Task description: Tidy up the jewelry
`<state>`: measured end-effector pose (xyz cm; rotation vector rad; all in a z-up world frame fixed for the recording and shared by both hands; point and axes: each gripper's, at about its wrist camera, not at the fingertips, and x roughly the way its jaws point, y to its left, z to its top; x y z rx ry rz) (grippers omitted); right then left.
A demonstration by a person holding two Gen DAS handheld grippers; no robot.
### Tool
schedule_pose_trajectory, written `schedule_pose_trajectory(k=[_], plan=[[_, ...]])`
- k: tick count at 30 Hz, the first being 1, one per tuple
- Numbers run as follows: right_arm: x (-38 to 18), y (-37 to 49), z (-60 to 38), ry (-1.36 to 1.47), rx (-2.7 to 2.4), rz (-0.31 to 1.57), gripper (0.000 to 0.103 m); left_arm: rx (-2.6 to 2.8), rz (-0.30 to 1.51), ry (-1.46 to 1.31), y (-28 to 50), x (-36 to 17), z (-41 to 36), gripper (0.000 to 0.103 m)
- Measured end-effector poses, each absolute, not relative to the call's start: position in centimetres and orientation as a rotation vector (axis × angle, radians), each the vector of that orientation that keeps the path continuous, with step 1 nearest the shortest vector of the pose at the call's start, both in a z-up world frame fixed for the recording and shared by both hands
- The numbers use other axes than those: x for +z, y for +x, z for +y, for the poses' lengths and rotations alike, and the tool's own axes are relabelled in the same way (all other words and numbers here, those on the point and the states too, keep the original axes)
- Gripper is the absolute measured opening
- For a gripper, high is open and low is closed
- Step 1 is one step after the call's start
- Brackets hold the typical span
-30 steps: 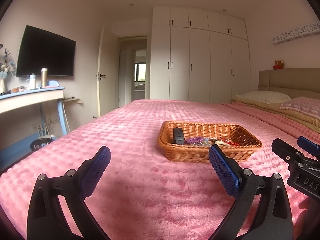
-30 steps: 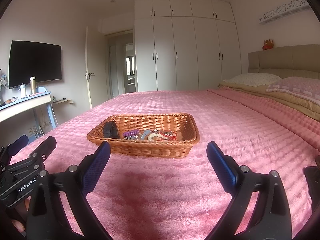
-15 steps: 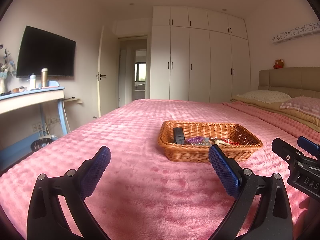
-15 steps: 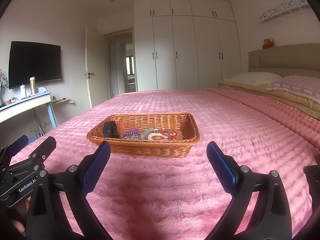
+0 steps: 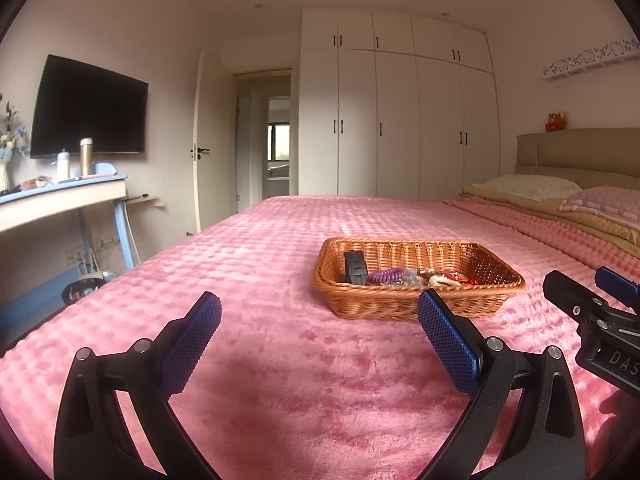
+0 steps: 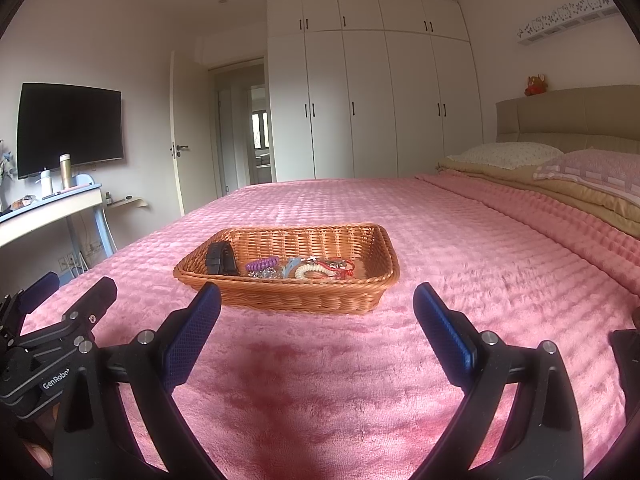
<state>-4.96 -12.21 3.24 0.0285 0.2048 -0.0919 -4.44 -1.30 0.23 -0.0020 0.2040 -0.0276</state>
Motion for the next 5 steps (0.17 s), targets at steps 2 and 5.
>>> schedule_pose_trajectory(k=[2,5], plan=[[3.23,-4.95,-12.22,0.03,-0.092,0.205,0.092,-0.037,0.208,0.0,-4.22,0.42,-1.38,0.095],[3.22,-4.9,-12.21,0.031,-0.091,0.206,0.092,-0.036,0.201,0.008,-4.33,0.5,-1.49,0.095]])
